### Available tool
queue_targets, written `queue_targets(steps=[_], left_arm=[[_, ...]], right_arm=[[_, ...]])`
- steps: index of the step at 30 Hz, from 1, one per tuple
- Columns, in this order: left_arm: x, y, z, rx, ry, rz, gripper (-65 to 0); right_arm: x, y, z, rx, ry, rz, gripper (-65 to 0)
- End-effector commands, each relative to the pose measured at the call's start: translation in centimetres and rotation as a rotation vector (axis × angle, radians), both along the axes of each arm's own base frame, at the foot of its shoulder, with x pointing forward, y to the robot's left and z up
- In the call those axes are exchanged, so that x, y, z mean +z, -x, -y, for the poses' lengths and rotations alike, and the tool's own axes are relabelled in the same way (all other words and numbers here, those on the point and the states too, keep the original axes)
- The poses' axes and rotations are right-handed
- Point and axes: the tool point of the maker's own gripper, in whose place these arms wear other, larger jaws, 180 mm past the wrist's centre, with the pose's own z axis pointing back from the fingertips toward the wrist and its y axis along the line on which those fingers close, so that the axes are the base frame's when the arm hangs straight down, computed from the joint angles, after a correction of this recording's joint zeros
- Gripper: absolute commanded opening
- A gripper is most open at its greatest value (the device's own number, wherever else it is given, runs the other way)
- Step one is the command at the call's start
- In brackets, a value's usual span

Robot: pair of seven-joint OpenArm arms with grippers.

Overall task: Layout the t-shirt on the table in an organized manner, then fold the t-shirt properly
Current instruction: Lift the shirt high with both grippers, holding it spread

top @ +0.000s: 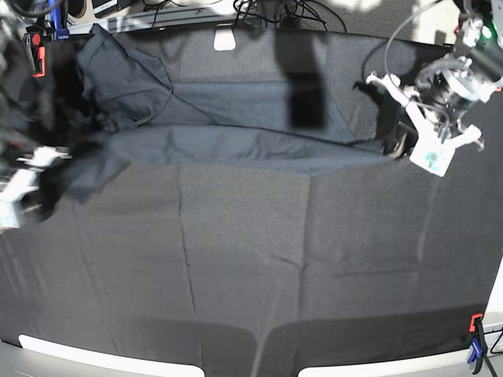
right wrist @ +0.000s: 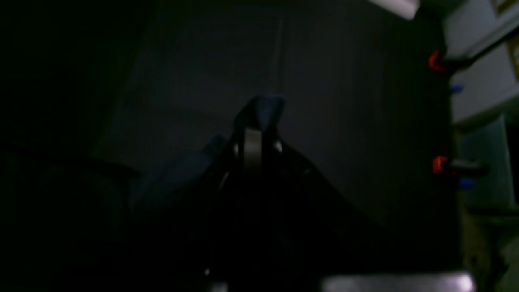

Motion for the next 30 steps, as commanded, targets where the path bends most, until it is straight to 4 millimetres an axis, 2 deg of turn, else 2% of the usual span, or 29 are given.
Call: queue_targets(steps=[1,4,10,15,25,30], left_arm=[[1.0,-0.5,-0.4,0.004,-0.021,0.049,-65.0],[1.5,-0.9,-0.9,0.018,-0.058,0.093,-65.0],[3.9,-2.9,-1.7,0.038,-0.117,0.225,-65.0],[7.2,-5.3,-2.5,0.058,-0.161,0.347,-65.0],[13.7,-8.5,-2.7,0.067,-0.175,0.556,-65.0],[16.3,-9.5,-2.9,0.084,-0.181,0.622,-65.0]], right_arm=[[2.0,-0.1,0.1,0.019,0.026,0.055,-65.0],[4.1,0.4,0.2,0.033,-0.01,0.124,-65.0],[6.9,0.7,-0.7,0.135,-0.004,0.195,-65.0],[9.4,0.0,-0.6,0.161,0.055,0.242,-65.0],[14.9,-1.1,-0.7,0.172,0.087,0.42,-65.0],[16.4,-1.2,-0.9,0.181,0.086,0.478,-65.0]])
